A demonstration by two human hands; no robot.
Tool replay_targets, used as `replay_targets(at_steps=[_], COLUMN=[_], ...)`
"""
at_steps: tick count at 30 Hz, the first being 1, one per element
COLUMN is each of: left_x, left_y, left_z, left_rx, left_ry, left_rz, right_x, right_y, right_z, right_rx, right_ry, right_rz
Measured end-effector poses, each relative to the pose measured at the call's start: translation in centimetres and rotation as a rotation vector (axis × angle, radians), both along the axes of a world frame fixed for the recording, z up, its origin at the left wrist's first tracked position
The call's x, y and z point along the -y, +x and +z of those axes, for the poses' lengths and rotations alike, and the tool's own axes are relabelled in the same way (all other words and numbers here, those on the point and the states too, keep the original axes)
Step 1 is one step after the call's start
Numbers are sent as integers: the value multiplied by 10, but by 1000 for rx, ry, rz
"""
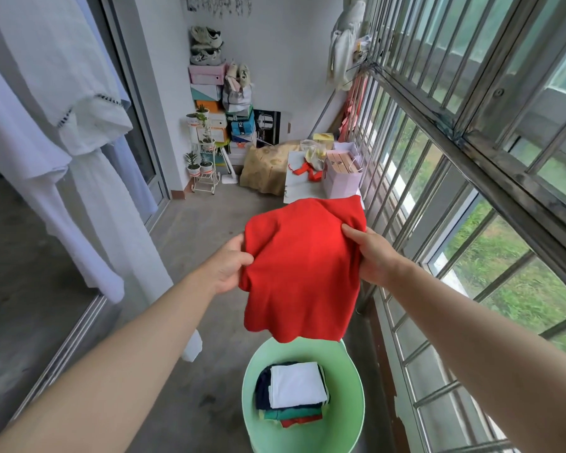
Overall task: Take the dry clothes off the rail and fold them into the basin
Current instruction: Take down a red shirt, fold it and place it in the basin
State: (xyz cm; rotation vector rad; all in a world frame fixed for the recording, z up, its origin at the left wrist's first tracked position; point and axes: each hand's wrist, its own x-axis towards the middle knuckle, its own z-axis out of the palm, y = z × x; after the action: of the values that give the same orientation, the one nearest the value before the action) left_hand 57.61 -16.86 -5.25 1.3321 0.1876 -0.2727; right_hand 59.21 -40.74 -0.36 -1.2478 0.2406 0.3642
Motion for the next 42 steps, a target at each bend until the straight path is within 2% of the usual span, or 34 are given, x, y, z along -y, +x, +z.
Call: replay_targets(at_steps=[2, 5, 9, 12, 16, 20, 23, 26, 29, 32, 36, 39, 42], left_x=[-1, 1, 5, 13, 16, 10, 15, 21, 22, 22, 20, 19, 20], left_y=[1, 2, -2, 1, 10, 11, 7, 2, 2, 1, 0, -1, -5], left_z=[1, 2, 7, 6, -4, -8, -7, -11, -23, -29, -34, -37, -38], left_rx=[38, 7, -122, -136, -75, 16, -62, -177, -238, -224, -183, -102, -71], left_ry=[100, 110, -115, -179, -27, 287, 324, 204, 54, 16, 152, 352, 597], left_rz=[39, 90, -42, -30, 148, 96, 22, 51, 147, 215, 158, 69, -116], right_x=[1, -2, -1, 0, 5, 11, 10, 7, 9, 12, 13, 10, 7], right_y=[0, 0, 3, 6, 10, 8, 1, -4, -1, 1, 0, 0, -1], right_z=[0, -1, 1, 2, -12, -23, -25, -27, -27, -30, -34, -37, -38], right_rx=[-16, -39, -51, -37, 17, 57, -23, -68, -62, -63, -86, -104, -116], right_ry=[8, 48, 66, -92, -357, -461, -310, -91, -24, -21, -6, -4, -33], right_rz=[19, 16, -3, 49, 16, 44, 89, 89, 49, 12, 35, 53, 72])
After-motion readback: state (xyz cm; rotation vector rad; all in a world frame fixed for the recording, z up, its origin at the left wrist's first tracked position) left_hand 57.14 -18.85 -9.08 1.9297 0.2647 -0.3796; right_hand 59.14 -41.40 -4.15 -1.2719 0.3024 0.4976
